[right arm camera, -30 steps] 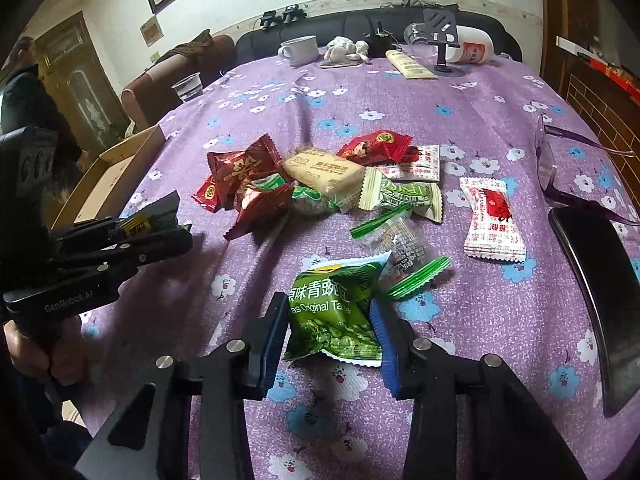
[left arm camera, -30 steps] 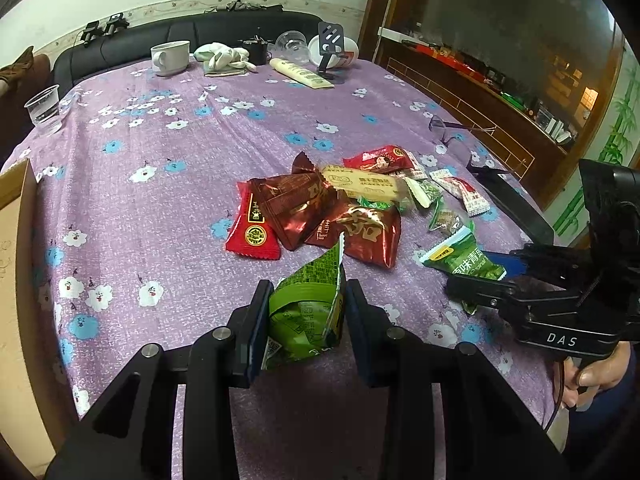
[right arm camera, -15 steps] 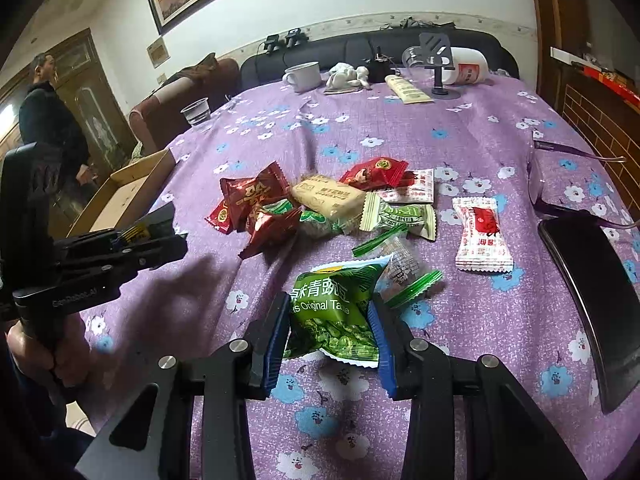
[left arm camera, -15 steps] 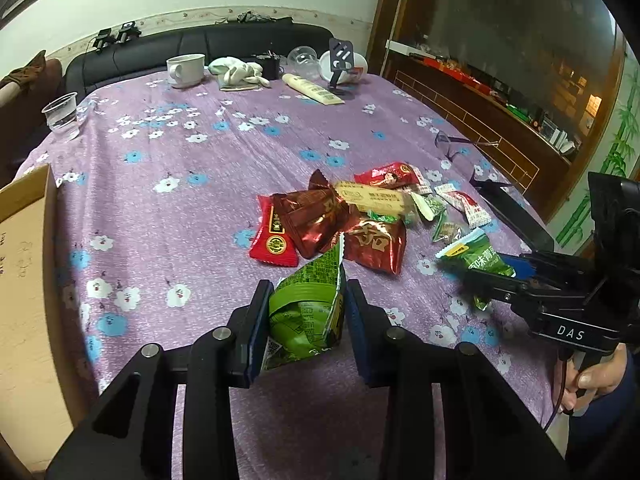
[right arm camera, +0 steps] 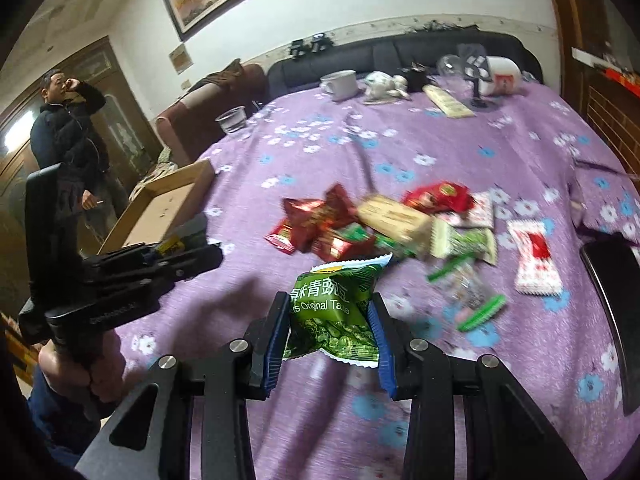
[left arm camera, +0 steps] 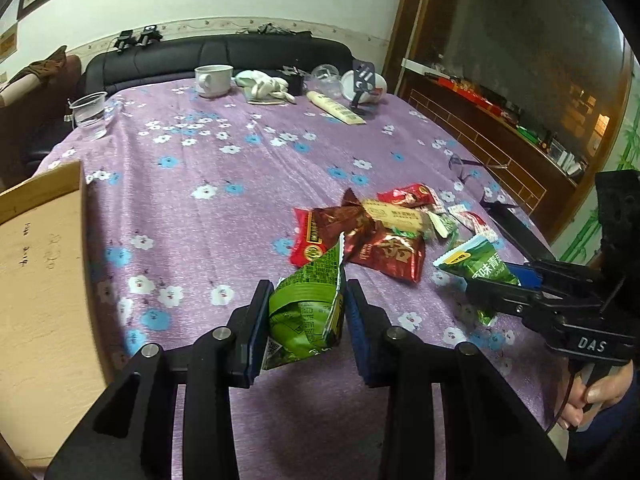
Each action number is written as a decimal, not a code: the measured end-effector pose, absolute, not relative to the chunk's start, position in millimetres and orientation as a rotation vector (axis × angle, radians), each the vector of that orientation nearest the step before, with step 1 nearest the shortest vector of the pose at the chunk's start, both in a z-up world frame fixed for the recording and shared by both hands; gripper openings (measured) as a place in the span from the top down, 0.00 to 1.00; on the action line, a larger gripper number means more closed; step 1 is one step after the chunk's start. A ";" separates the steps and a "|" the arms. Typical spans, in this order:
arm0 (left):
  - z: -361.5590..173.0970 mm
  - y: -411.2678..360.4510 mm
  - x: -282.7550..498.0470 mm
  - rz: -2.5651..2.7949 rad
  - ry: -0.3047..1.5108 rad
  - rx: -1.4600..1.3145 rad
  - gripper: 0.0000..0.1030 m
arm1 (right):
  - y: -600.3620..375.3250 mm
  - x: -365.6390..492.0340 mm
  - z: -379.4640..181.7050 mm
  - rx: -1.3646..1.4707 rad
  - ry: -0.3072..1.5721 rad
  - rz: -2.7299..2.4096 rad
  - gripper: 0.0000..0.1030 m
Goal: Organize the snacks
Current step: 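Close the left gripper on the green pea bag and lift it, then carry the green pea bag with the left gripper over the cardboard box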
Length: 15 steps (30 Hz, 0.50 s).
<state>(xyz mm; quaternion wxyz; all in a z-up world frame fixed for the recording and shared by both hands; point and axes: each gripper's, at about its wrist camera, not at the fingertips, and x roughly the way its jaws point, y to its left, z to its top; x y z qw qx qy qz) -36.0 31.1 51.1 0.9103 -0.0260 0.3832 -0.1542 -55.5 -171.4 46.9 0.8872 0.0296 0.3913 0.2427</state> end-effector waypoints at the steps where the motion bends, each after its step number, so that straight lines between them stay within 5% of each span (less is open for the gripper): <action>1: 51.7 33.7 -36.1 -0.309 0.787 -0.056 0.67 | -167.1 -55.4 48.1 0.057 0.812 0.512 0.62; 15: 59.0 76.2 -35.4 -0.203 0.753 -0.110 0.67 | -115.0 -47.7 55.4 0.012 0.815 0.611 0.62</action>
